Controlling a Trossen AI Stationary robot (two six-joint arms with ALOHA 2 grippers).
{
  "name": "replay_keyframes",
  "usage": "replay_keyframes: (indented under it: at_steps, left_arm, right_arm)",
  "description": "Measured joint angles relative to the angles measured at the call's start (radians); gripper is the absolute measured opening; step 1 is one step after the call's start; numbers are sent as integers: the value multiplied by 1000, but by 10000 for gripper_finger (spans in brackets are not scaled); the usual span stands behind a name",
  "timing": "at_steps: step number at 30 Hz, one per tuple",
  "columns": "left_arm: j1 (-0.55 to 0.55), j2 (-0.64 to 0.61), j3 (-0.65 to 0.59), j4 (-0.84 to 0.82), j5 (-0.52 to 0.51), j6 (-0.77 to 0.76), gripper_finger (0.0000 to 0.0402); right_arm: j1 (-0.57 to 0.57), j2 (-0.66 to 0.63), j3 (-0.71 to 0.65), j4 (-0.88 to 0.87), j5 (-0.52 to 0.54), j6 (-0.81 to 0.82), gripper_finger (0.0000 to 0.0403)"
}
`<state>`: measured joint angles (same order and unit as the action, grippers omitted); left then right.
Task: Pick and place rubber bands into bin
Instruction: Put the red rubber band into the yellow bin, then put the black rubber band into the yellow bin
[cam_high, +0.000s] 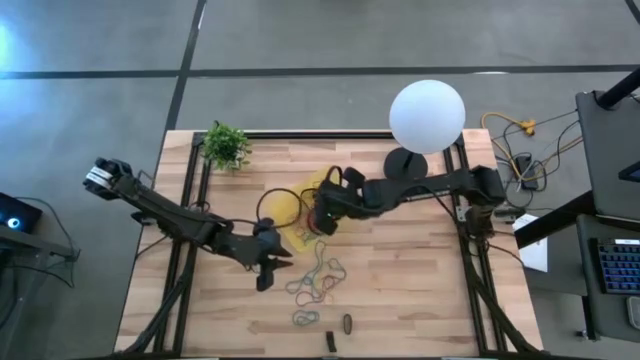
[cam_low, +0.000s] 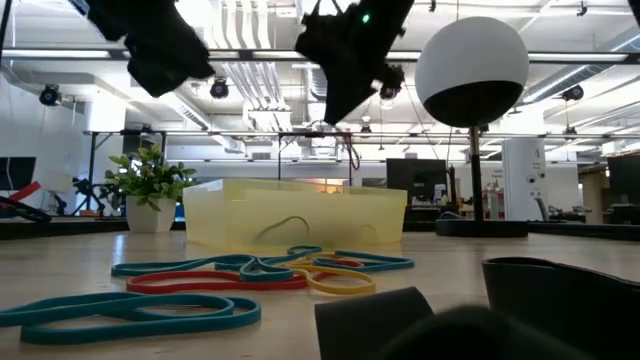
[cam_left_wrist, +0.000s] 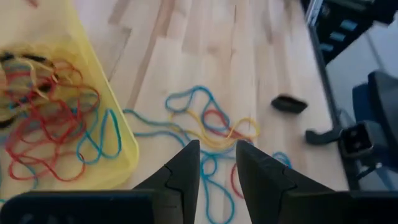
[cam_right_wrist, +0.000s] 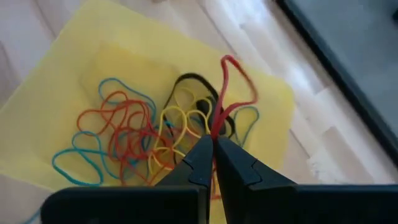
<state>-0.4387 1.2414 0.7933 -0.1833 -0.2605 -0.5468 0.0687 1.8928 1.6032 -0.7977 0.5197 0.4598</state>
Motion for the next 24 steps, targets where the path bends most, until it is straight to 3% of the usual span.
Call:
replay_keyframes:
  at_steps: [11, 19, 24]
  left_arm:
    - [-28, -147, -11, -29, -97, 0, 89]
    - [-28, -148, -14, -45, -101, 0, 89]
    - [-28, -148, -15, -45, -101, 2, 89]
  right_arm:
    - [-90, 70, -1, 33, -164, -15, 15]
    - [-88, 64, -1, 72, -166, -42, 92]
    - [-77, 57, -1, 72, -321, -89, 133]
